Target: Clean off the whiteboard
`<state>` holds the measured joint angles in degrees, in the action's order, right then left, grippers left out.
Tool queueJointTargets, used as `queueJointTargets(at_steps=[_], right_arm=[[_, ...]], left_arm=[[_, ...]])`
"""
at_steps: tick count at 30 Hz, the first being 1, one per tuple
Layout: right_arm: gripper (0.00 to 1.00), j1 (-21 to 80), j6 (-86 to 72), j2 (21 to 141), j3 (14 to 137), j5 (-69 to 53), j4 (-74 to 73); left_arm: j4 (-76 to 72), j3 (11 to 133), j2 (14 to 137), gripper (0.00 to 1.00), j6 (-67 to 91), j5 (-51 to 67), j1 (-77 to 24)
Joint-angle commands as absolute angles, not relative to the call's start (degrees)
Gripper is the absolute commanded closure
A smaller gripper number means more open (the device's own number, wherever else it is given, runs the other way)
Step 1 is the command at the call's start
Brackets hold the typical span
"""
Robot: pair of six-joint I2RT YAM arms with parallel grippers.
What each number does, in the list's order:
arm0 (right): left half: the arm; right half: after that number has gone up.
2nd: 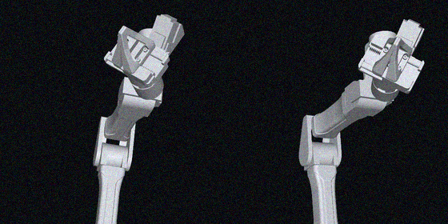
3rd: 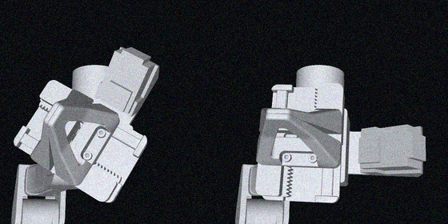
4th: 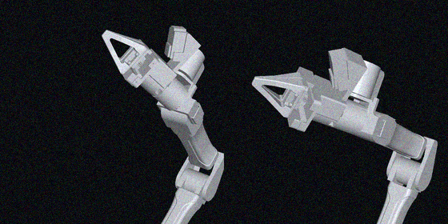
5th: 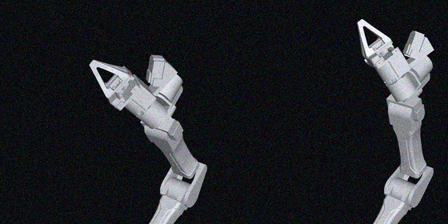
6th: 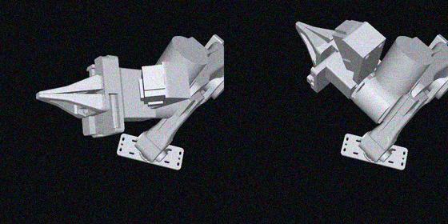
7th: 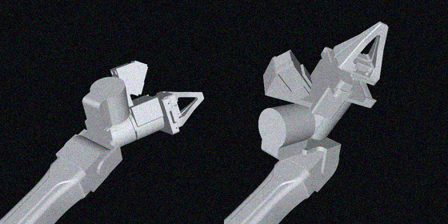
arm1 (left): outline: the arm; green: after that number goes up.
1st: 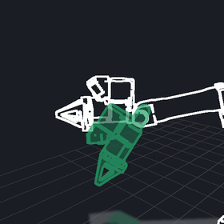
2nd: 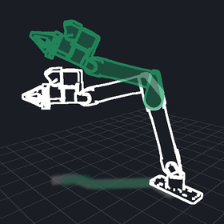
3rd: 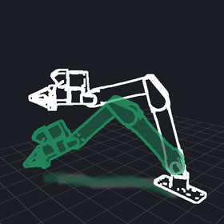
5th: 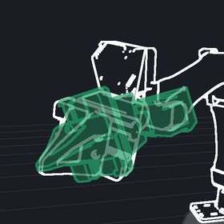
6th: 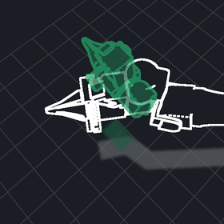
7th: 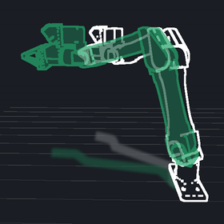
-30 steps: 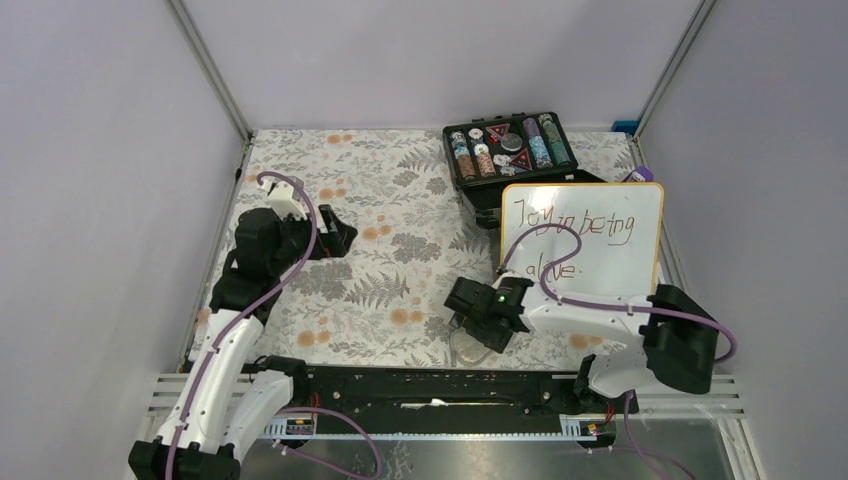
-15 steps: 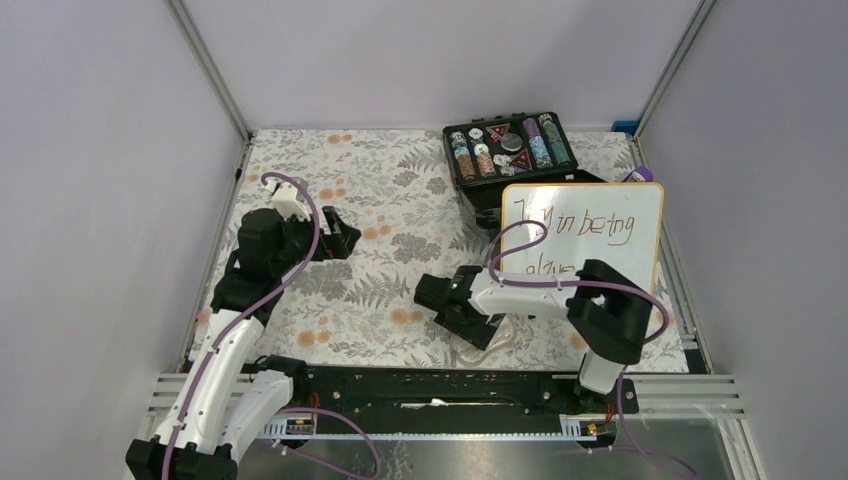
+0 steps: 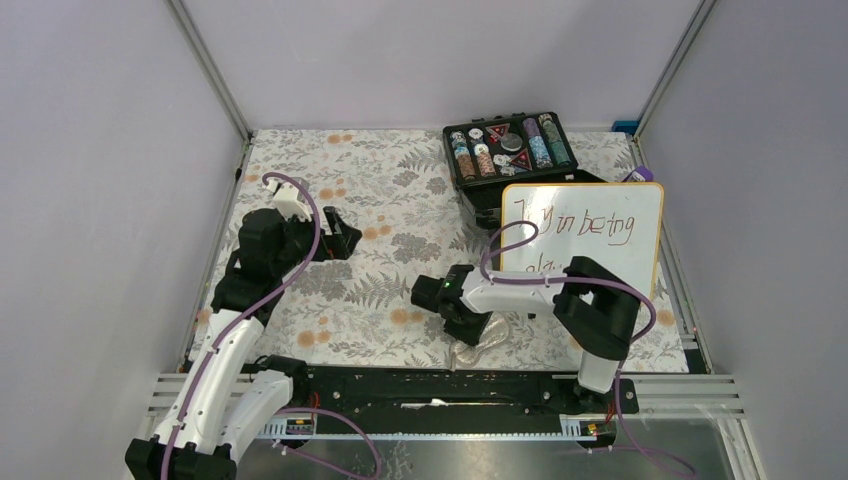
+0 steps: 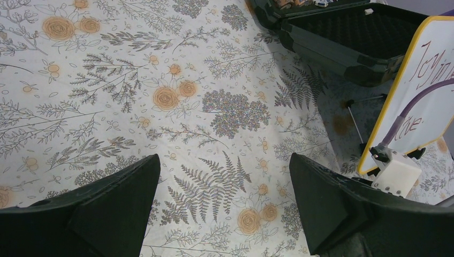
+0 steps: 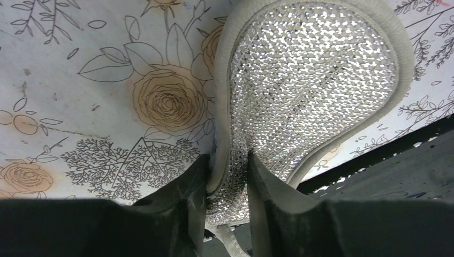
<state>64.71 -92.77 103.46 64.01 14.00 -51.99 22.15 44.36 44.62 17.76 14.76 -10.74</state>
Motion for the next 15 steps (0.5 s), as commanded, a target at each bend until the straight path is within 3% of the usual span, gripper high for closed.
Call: queueJointTargets(at_steps=[1,9,15], right_arm=[[0.70,65.14,-95.11,102.87,60.04,15.45,-46.03],[1.00,65.18,-90.42,91.50,53.86,24.00,-40.72],[1.00,65.21,-79.87,84.84,51.66,27.75,-35.31]], left_arm=[[18.63,43.95,44.52,0.01,16.87,14.79,-10.85],[18.72,44.03,45.24,0.01,16.80,14.77,-10.90],[18.87,44.12,45.72,0.01,16.79,14.71,-10.90]])
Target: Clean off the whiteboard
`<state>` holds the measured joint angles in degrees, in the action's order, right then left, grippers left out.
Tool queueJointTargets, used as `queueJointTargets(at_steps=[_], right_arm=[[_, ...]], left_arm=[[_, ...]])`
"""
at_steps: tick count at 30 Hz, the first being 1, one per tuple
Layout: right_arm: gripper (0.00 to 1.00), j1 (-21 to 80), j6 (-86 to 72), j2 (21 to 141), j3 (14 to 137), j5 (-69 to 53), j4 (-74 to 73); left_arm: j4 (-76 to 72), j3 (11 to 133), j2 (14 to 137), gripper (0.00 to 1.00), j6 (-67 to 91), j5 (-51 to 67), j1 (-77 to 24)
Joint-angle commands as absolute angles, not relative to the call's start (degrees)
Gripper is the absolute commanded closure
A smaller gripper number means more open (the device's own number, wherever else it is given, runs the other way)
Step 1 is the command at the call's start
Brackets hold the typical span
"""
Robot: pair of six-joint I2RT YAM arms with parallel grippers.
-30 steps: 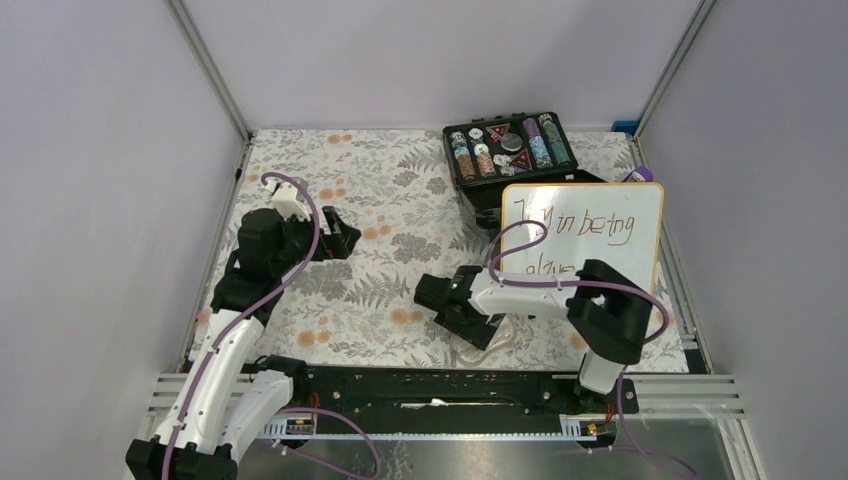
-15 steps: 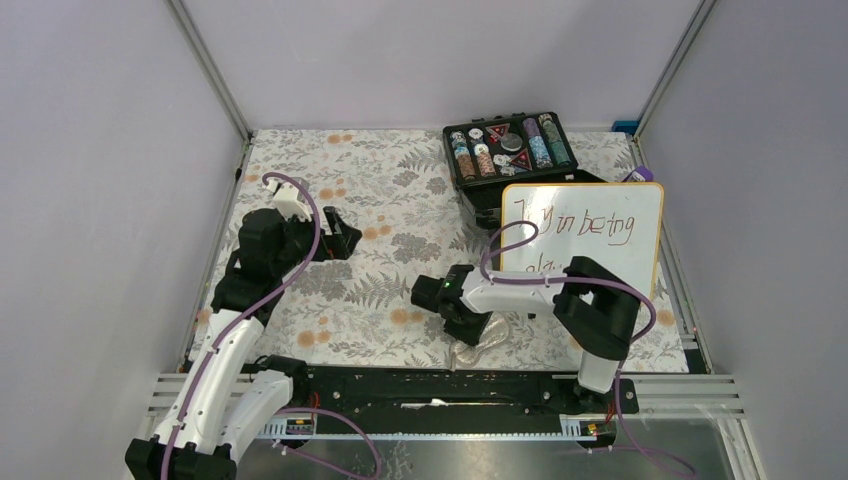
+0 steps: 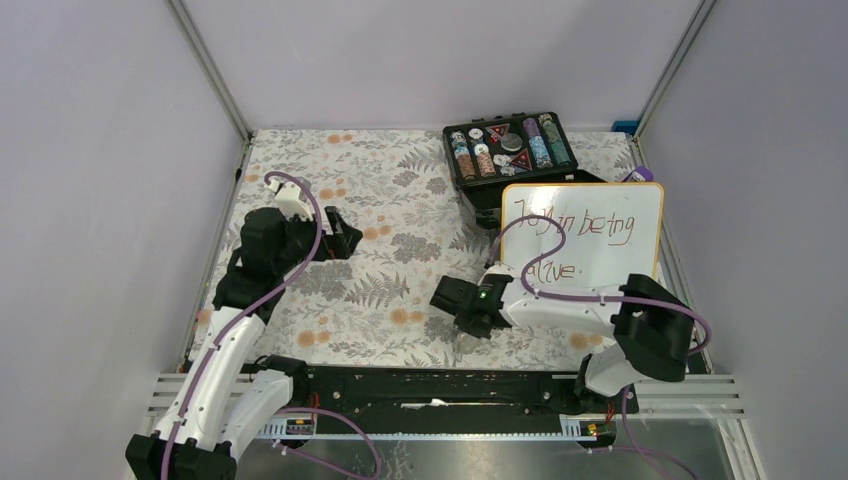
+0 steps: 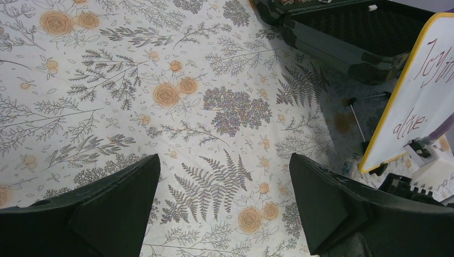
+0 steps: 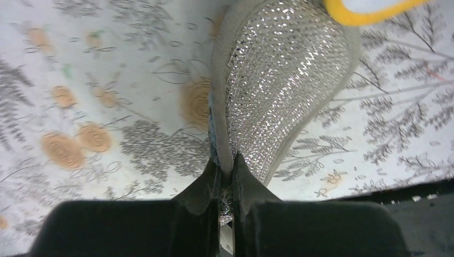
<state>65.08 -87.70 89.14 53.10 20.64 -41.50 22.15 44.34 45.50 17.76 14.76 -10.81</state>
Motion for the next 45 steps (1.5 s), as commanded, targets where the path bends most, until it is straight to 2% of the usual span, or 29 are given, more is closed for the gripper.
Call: queueJointTargets(at_steps=[1,10,18,26,30,32,36,38,45], right_arm=[[1.00,65.08,-75.30,83.72,50.07,26.90,-31.13],[1.00,65.05,-52.45,64.91,36.28,19.10,-7.18],[1.00,65.04,-36.49,55.53,40.97,24.38,-15.52],[1.00,64.85,-32.73,49.89,47.14,46.23,-28.27],[1.00,60.62,-30.37,49.93,48.53,50.36,-29.53],[1.00,55.34,-29.07,50.04,49.04,48.10,-29.33],[1.00,46.16,-26.98,49.62,49.80,46.61,-29.31],[1.00,42.61,-25.91,49.71,50.32,46.19,-29.60],[1.00,27.61,-24.31,53.09,54.55,38.60,-31.06]], left_arm=[[18.89,44.19,45.88,0.01,16.79,14.71,-10.85],[19.09,44.30,45.50,0.01,16.64,14.38,-10.85],[19.12,44.30,45.80,0.01,16.70,14.97,-10.90],[18.27,44.10,46.85,0.01,16.86,15.82,-10.90],[14.51,43.77,49.13,0.01,20.68,20.06,-11.42],[10.85,44.07,51.16,0.01,23.60,22.67,-15.28],[4.57,48.04,57.71,0.01,26.22,8.51,-34.11],[-4.20,49.37,62.62,0.01,25.62,6.50,-41.00],[-36.28,49.10,84.39,0.03,26.90,12.85,-46.82]])
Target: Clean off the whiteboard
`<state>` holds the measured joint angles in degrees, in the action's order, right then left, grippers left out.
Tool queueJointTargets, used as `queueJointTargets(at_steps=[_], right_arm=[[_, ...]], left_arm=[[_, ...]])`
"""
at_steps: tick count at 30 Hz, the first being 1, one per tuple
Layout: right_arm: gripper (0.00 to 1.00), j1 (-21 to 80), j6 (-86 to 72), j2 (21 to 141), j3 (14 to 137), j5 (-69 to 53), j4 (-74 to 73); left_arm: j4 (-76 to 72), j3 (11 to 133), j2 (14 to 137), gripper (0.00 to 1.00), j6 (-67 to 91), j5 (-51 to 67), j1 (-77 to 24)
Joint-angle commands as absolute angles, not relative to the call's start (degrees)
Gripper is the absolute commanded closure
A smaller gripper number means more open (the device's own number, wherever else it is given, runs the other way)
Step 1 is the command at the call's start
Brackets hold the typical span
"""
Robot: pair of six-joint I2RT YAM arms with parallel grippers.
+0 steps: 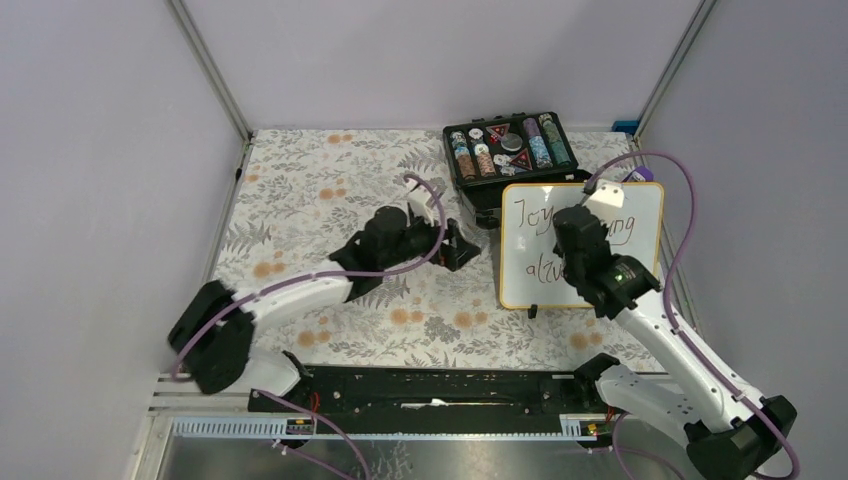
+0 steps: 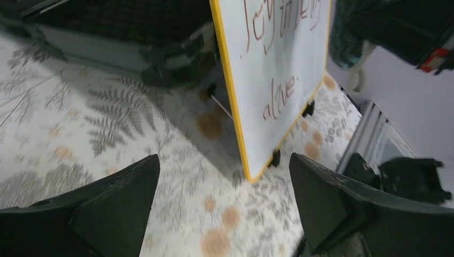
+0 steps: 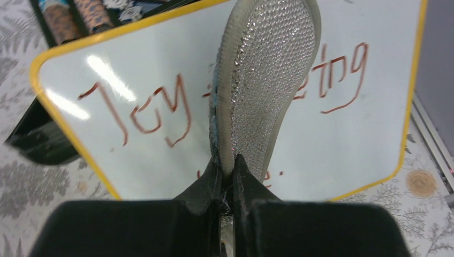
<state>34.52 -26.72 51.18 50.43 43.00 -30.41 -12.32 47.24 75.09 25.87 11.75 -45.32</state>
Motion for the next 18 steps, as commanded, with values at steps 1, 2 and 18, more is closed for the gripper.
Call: queueJointTargets(at_steps=[1,2,18], right_arm=[[1.00,25.79,-23.81,53.91,55.29,37.20,-31.18],[1.00,24.26,-23.47,54.54,55.73,36.25,-31.39],[1.00,20.94,-10.53,51.30,45.35,39.92,-16.71]], left_arm=[[-39.13,49.39,86.96,0.04,26.10,13.28,-47.36],[-41.45,49.95,89.61,0.06,25.93,14.21,-47.72],[-61.05,52.27,111.34,0.37,33.98,25.03,-50.29]])
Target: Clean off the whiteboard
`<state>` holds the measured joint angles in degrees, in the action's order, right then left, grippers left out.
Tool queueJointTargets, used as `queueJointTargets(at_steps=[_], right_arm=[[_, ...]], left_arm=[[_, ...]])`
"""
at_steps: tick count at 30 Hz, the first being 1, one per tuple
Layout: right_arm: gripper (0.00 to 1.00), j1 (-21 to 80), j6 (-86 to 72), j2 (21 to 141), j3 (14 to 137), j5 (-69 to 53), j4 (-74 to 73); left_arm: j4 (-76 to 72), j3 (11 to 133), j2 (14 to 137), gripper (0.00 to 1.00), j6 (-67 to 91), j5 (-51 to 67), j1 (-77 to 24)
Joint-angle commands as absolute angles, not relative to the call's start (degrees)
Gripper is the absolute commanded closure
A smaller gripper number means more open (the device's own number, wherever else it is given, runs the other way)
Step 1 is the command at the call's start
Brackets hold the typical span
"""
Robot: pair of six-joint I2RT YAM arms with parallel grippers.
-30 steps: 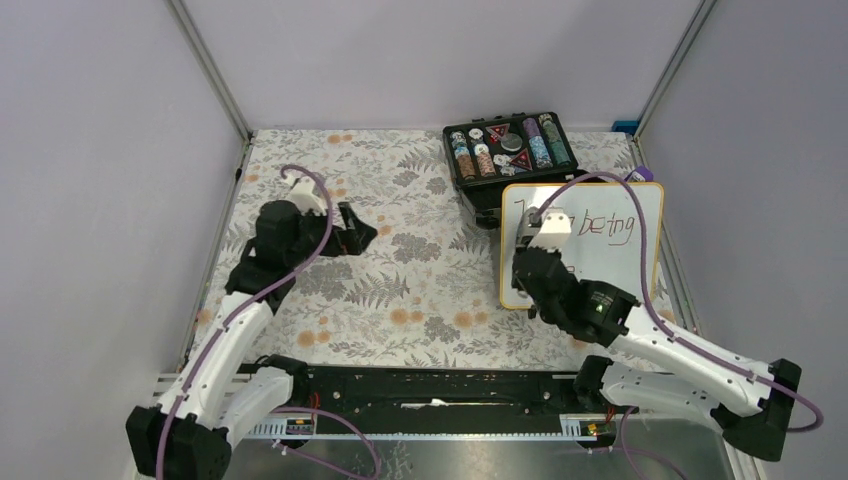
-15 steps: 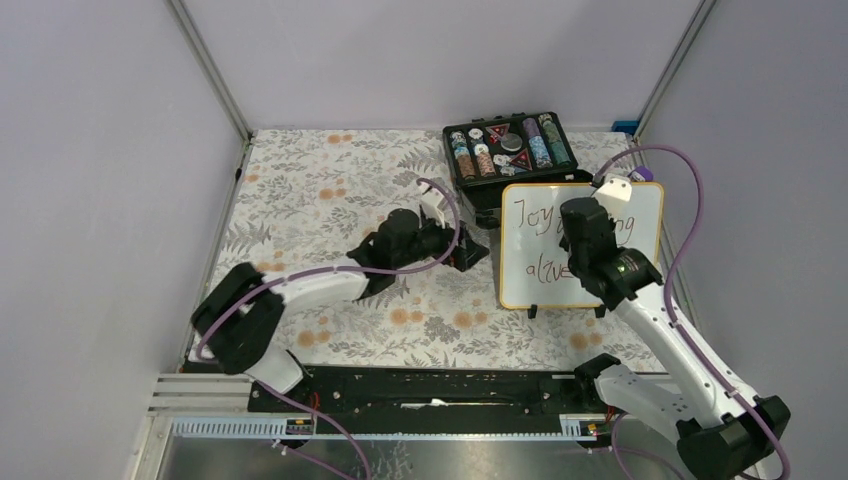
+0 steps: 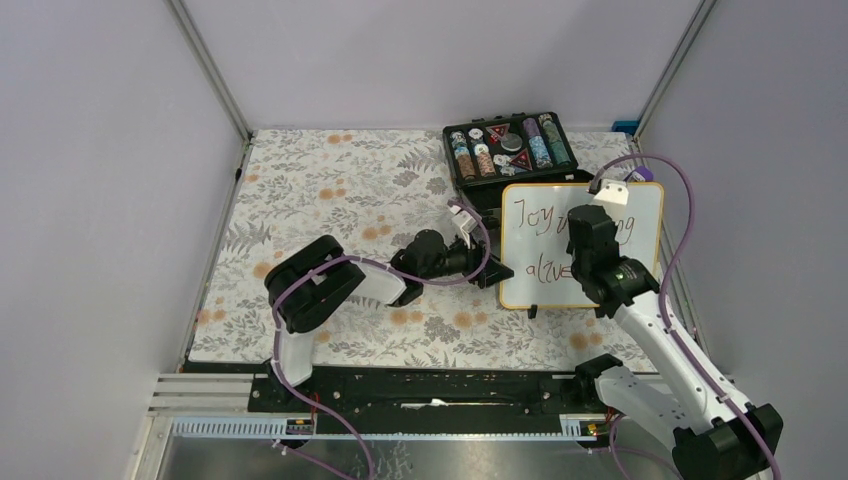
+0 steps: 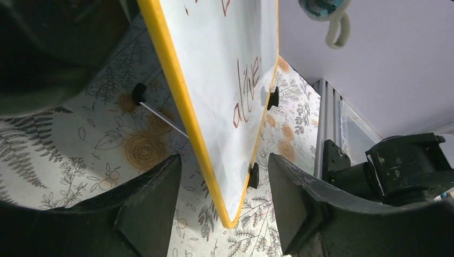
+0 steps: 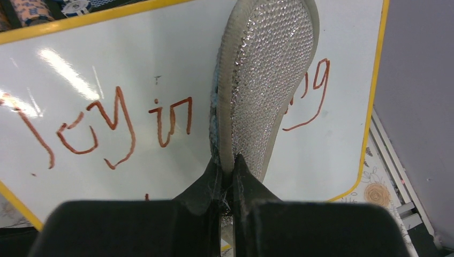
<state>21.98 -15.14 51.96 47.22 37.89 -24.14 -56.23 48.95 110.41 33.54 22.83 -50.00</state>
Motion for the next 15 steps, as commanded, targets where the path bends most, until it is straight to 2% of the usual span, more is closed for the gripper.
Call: queueJointTargets(at_steps=[1,8,15], right_arm=[[1.00,20.58,-10.06,52.01,45.28,40.32,-16.11],[1.00,16.97,-5.23,55.99,45.78,43.91,-12.05],[1.00,6.82,-3.27,57.22,46.27,42.49,-8.30]], left_arm=[[-60.54,52.45,111.66,0.39,33.78,24.54,-50.29],[-59.07,53.12,112.82,0.50,34.34,23.52,-50.31],[-55.57,56.03,114.75,0.58,34.47,24.10,-50.28]])
